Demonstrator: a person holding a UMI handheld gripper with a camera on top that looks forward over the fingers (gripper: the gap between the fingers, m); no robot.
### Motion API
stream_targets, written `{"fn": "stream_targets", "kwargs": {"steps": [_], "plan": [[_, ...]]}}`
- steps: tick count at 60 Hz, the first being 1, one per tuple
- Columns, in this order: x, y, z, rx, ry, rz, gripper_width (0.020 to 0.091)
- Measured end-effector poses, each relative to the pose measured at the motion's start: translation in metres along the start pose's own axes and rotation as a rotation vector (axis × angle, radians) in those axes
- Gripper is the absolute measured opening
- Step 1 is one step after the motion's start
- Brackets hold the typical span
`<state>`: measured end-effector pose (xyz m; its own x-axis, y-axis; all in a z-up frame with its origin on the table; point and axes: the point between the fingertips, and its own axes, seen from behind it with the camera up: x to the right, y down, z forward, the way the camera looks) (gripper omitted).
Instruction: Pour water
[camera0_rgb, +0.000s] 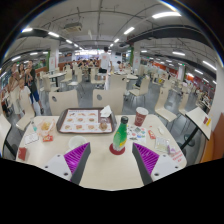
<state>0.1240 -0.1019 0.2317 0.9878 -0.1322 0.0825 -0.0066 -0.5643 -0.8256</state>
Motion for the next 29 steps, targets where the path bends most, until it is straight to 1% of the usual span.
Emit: {"fn": "stream_targets", "kwargs": {"steps": [6, 13, 17, 22, 25, 29], "plan": [[-0.022, -0.002, -0.041, -0.015, 0.008, 0.045, 0.0856], [-0.043, -0.003, -0.073, -0.029, 0.019, 0.034, 0.0854], [-0.044, -0.002, -0.084, -0.041, 0.040, 0.022, 0.0850], [-0.047, 0.003, -0.091, -0.059, 0.037, 0.051, 0.0850], [-0.046, 0.000, -0.091, -0.047, 0.036, 0.052, 0.0852], [-0.049, 0.000, -0.091, -0.049, 0.011, 0.071, 0.0852]]}}
